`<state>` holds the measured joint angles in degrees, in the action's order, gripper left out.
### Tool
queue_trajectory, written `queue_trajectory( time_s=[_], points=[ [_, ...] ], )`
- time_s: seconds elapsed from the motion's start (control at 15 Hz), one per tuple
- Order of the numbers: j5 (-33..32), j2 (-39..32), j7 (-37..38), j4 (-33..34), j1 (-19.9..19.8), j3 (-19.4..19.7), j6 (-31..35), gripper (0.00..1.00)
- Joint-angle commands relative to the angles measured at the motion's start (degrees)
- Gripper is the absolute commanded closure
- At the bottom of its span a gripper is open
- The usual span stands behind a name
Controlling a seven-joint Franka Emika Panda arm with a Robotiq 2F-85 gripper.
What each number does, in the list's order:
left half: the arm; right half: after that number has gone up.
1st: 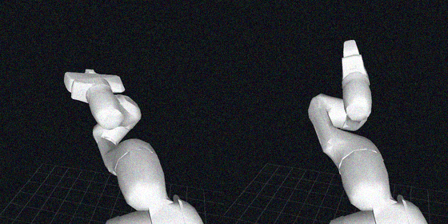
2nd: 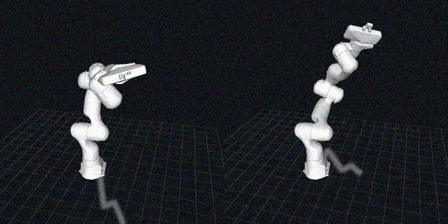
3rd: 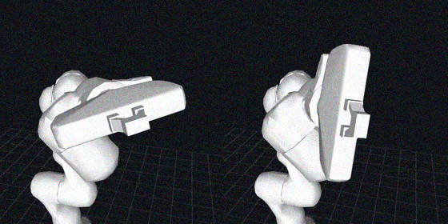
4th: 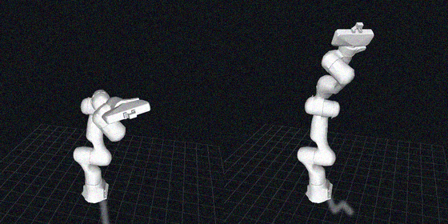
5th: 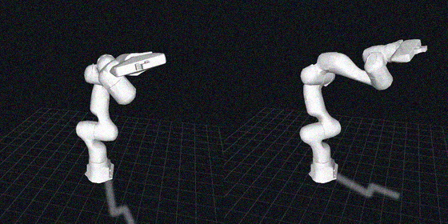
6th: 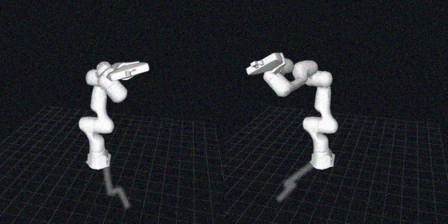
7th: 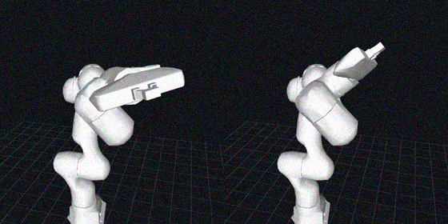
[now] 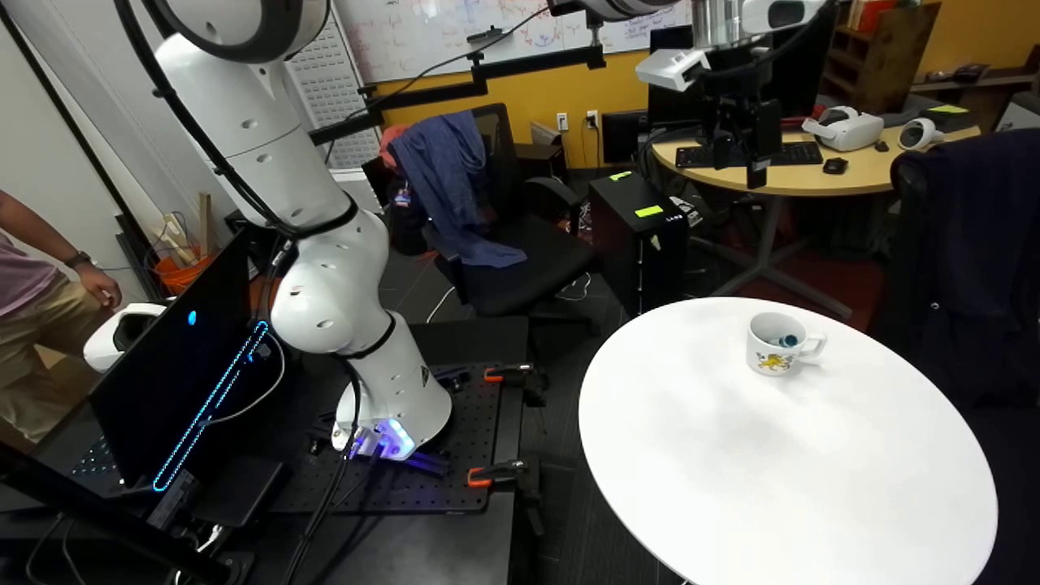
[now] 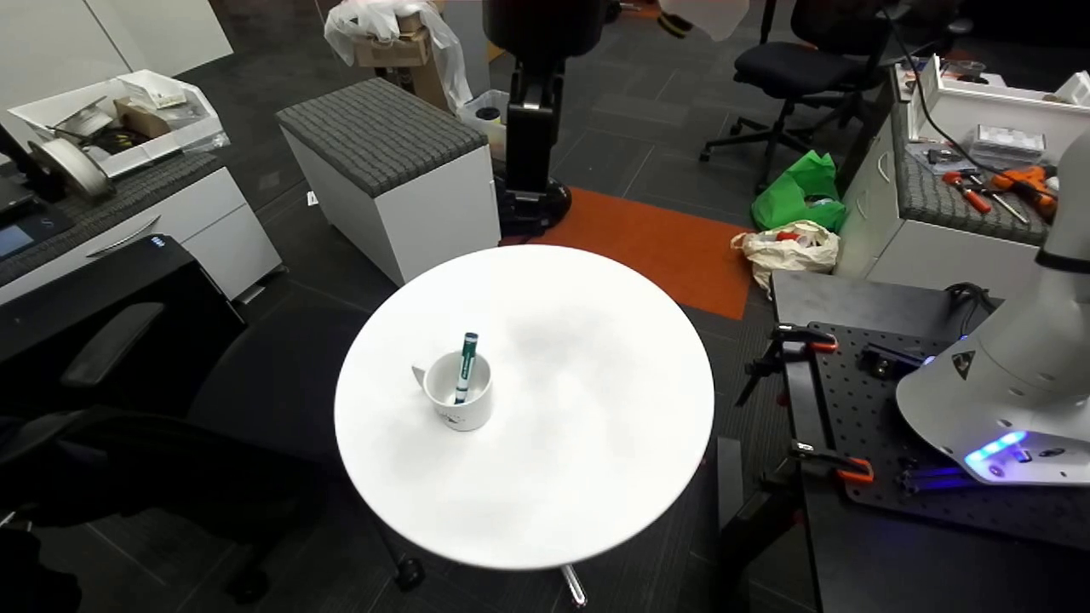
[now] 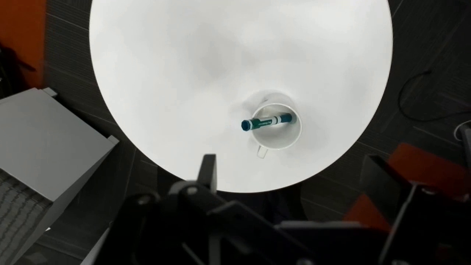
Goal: Take the marker out of the white mug
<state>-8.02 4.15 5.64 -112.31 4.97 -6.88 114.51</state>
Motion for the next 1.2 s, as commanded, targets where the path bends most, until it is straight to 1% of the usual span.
queue_trajectory(
  time_s=[0.0,0.27,0.53,0.67,0.87,1.13],
  points=[
    [3.1,-1.2,-3.2,-2.3,-0.3,1.4,6.4,0.00],
    [7.8,-2.8,-7.0,-4.7,-0.4,2.2,12.4,0.00],
    [10.2,-4.8,-9.1,-6.3,-1.0,2.9,18.2,0.00],
    [13.4,-5.7,-11.0,-6.5,-1.6,3.2,19.3,0.00],
    [19.8,-7.3,-16.3,-6.3,-2.6,3.7,20.1,0.00],
    [24.7,-9.4,-20.3,-5.5,-4.0,4.2,19.0,0.00]
  ],
)
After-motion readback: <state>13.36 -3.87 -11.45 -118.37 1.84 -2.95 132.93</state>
